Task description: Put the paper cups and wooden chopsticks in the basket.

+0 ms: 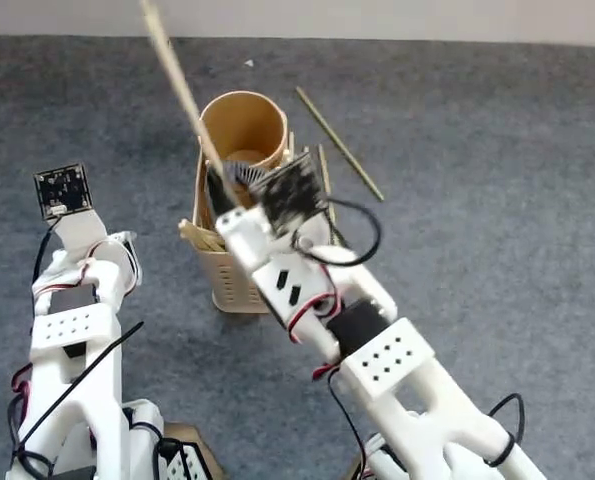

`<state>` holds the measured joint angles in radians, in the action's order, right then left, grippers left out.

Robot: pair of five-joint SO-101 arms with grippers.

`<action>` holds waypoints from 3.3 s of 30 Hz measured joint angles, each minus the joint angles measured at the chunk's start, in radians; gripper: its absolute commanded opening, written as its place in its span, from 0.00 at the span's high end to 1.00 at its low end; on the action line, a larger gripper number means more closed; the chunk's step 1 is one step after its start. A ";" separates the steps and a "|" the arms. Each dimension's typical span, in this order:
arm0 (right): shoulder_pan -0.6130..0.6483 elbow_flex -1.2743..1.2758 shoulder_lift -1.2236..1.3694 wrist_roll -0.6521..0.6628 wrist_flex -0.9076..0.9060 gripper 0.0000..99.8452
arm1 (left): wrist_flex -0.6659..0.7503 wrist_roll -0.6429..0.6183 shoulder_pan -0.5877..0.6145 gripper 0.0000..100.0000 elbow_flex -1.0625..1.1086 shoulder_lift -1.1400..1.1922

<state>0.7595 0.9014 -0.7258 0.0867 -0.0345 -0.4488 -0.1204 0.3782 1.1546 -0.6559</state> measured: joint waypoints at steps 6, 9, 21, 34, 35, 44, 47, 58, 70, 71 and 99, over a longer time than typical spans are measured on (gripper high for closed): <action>-0.037 0.061 0.000 0.028 0.009 0.86 | 0.000 0.000 0.000 0.82 0.000 0.000; -0.043 0.063 -0.008 0.031 0.009 0.77 | 0.000 0.000 0.000 0.82 0.000 0.000; -0.097 -0.262 -0.308 0.023 -0.434 0.76 | 0.000 0.020 -0.008 0.83 0.000 0.000; -0.328 -0.273 0.158 -0.008 -0.796 0.76 | 0.000 0.075 -0.038 0.83 0.014 0.000; -0.328 -0.256 0.219 -0.008 -0.766 0.76 | 0.000 0.077 -0.038 0.83 0.014 0.000; -0.295 -0.242 0.632 -0.078 -0.545 0.76 | 0.000 0.078 -0.038 0.83 0.014 0.000; -0.284 -0.233 0.674 -0.126 -0.499 0.76 | 0.000 0.078 -0.038 0.83 0.014 0.000; -0.287 -0.238 0.801 -0.126 -0.474 0.76 | 0.000 0.078 -0.038 0.83 0.014 0.000; -0.427 -0.370 0.825 -0.095 -0.617 1.00 | 0.000 0.078 -0.038 0.83 0.014 0.000; -0.427 -0.373 0.825 -0.095 -0.617 1.00 | 0.000 0.078 -0.038 0.83 0.014 0.000; -0.055 -0.382 -0.227 -0.095 -0.411 1.00 | 0.000 0.078 -0.041 0.83 0.014 0.000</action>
<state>0.7043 0.5194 -0.9528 -0.0084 -0.4457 -0.4488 -0.0422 0.3368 1.1684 -0.6559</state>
